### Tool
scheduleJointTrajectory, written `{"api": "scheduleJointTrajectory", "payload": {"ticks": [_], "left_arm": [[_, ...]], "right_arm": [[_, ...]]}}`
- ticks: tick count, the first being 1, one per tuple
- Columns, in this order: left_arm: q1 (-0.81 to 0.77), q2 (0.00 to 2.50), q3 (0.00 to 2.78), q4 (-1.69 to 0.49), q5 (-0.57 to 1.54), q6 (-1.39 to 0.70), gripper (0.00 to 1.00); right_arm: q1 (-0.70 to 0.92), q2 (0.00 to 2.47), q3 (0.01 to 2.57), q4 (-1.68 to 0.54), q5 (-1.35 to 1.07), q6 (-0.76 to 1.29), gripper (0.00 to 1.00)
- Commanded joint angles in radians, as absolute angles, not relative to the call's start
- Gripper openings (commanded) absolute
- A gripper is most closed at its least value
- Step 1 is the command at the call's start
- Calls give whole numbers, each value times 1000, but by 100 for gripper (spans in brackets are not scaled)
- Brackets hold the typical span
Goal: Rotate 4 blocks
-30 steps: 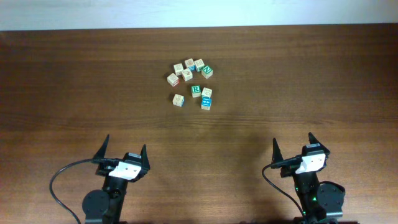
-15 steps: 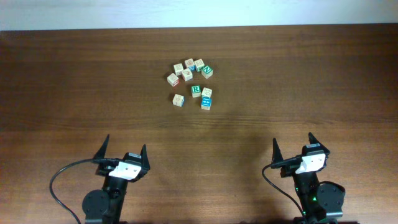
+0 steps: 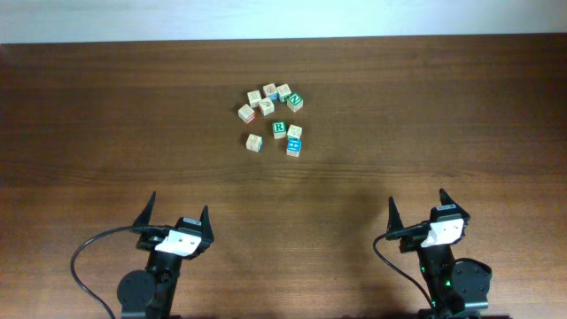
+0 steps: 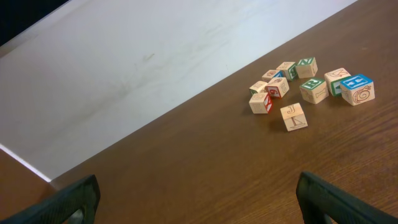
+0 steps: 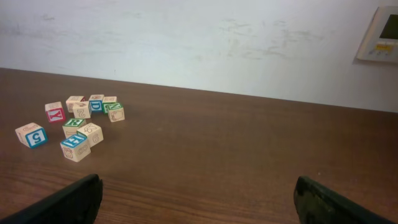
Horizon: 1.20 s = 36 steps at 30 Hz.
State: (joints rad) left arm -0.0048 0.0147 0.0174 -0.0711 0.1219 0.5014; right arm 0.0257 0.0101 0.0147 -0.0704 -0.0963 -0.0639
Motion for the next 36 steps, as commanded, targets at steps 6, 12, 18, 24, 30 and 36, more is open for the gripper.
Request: {"api": "scheduleJointTrajectory", "payload": {"ticks": [6,12,18,24,30,36], "left_arm": [[-9,9,10,-68,80,511,99],[-9,9,10,-61,95,511,99],[-9,10,12,-7,196,510,99],[-8,13,69,4,224,490,99],[-9,221,201,2,227,457,99],[-9,792,580,-24,447,458,99]], "right_arm": [[19,3,6,-70,-95,-67,98],[19,3,6,-64,-102,-67,98],[19,3,20,-63,-133,-67,98],[19,7,91,-76,-138,-67,98],[19,117,202,-78,-211,-59,98],[19,429,449,-88,-349,-59,98]]}}
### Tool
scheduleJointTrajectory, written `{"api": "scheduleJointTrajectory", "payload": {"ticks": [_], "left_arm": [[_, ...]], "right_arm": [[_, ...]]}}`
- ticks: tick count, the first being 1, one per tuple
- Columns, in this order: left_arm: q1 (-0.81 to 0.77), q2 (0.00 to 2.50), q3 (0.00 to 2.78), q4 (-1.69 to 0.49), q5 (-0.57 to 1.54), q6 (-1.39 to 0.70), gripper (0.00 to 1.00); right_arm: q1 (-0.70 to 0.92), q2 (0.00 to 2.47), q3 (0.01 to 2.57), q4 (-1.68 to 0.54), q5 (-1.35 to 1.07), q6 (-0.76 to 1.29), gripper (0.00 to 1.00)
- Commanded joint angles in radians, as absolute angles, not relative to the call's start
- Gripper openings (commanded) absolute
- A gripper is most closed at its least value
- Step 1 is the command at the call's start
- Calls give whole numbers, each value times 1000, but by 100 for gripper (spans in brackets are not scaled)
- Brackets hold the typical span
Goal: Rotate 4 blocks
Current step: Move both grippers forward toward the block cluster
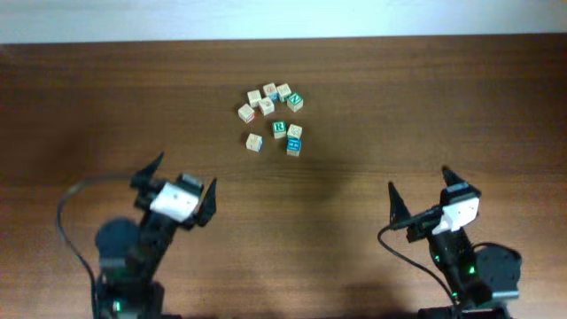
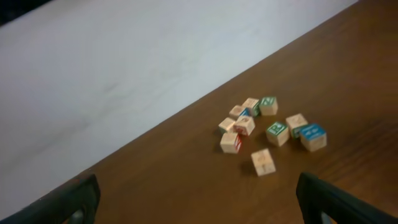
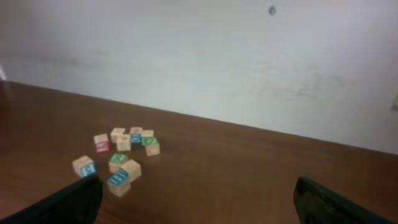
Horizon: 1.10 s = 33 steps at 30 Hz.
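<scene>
Several small wooden letter blocks (image 1: 274, 115) lie in a loose cluster at the table's far middle, some with green, blue or red faces; they also show as blocks (image 2: 267, 127) in the left wrist view and blocks (image 3: 121, 155) in the right wrist view. A lone block (image 1: 254, 142) sits at the cluster's near left, a blue-faced block (image 1: 293, 147) at its near right. My left gripper (image 1: 174, 182) is open, raised near the table's front left. My right gripper (image 1: 418, 193) is open at the front right. Both are far from the blocks and hold nothing.
The brown wooden table (image 1: 425, 106) ends at a white wall (image 3: 249, 56) along its far edge. Black cables trail from both arm bases at the front edge. Bare wood lies between the grippers and the cluster.
Both arms have risen from their low rest pose; the left gripper now sits farther forward and higher, the right slightly higher and to the right. The blocks look smaller in both wrist views and are unmoved.
</scene>
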State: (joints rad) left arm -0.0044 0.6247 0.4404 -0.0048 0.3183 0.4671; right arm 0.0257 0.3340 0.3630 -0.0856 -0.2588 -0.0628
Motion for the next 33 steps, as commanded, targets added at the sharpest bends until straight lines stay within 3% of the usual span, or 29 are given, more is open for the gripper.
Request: {"api": "scheduleJointTrajectory", "payload": {"ticks": [1,3,7,10,14,16,18,20,22,23,25,27,32,33], "left_arm": [[-8,900,675,-72,484,458,99],[-8,1074,850,-209,511,458,99],[-9,1397,1203,-577,543,458,99],[-13,1510,1234,-699,678,458,99],[-13,1537,1234,-904,756,379,99],[-13,1537,1234,-873,752,363,97],[-13,1537,1242,-775,540,22,100],[-13,1537,1319,-780,235,-187,91],[-14,1539,1383,-790,98,-248,84],[-17,1539,1410,-794,40,-259,77],[-54,1545,1419,-802,-88,-284,74],[-95,1599,1419,-817,-125,-303,74],[-109,1723,1419,-817,-123,-303,77],[-109,1724,1419,-816,-123,-303,78]], "right_arm": [[19,509,507,-118,-384,-59,98],[19,661,633,-212,-423,-59,98],[20,1056,1041,-608,-455,-59,98],[19,1362,1296,-875,-717,-59,98],[22,1602,1308,-839,-1027,1,98],[63,1662,1309,-811,-888,105,98],[142,1662,1346,-824,-584,256,99],[245,1671,1479,-836,-342,365,96],[305,1724,1610,-874,-212,380,93],[331,1768,1674,-899,-164,381,91],[367,1891,1780,-931,-118,421,88],[387,2011,1794,-912,-118,540,72],[459,2176,1794,-810,-114,592,65],[479,2197,1794,-802,-86,594,59]]}}
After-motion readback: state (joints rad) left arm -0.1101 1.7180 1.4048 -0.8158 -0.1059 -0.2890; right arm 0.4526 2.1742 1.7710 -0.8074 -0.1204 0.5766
